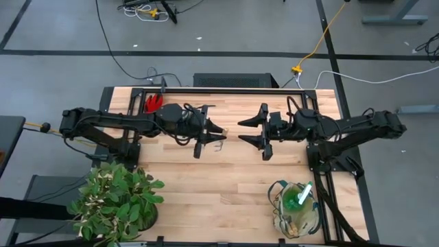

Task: Pick & Place Garden tools in Gardening bag
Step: Put the brown hand rake into the white gardening bag

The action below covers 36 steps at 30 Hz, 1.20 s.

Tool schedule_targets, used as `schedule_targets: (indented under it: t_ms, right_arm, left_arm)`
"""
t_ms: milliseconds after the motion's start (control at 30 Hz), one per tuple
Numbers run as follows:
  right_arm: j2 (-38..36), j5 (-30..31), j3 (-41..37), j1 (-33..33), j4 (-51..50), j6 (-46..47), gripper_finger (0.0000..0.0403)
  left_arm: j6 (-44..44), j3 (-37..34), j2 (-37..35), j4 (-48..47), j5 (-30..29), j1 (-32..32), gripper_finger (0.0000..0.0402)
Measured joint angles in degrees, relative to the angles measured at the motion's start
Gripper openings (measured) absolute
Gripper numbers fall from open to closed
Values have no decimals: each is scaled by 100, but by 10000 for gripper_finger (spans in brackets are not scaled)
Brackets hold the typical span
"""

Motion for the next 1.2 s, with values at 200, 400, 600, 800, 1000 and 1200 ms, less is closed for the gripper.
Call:
schedule_targets:
  t_ms: [200, 400, 600, 800, 1000, 1200]
  right_arm:
    - [409, -391, 363, -148, 42, 2, 224]
    - [772, -599, 626, -282, 47, 0, 224]
    - [946, -601, 681, -410, 194, 0, 224]
    - [1032, -601, 683, -459, 229, 0, 224]
    - [1097, -601, 685, -457, 232, -4, 224]
    - [1134, -588, 685, -457, 253, -58, 224]
  left_arm:
    - [2, 0, 0, 48, -1, 0, 76]
    - [5, 0, 0, 73, -1, 0, 76]
    - [11, 0, 0, 88, -3, 0, 76]
    - [63, 0, 0, 91, -2, 0, 76]
    - [66, 0, 0, 95, -12, 7, 76]
    - [63, 0, 0, 97, -114, 7, 76]
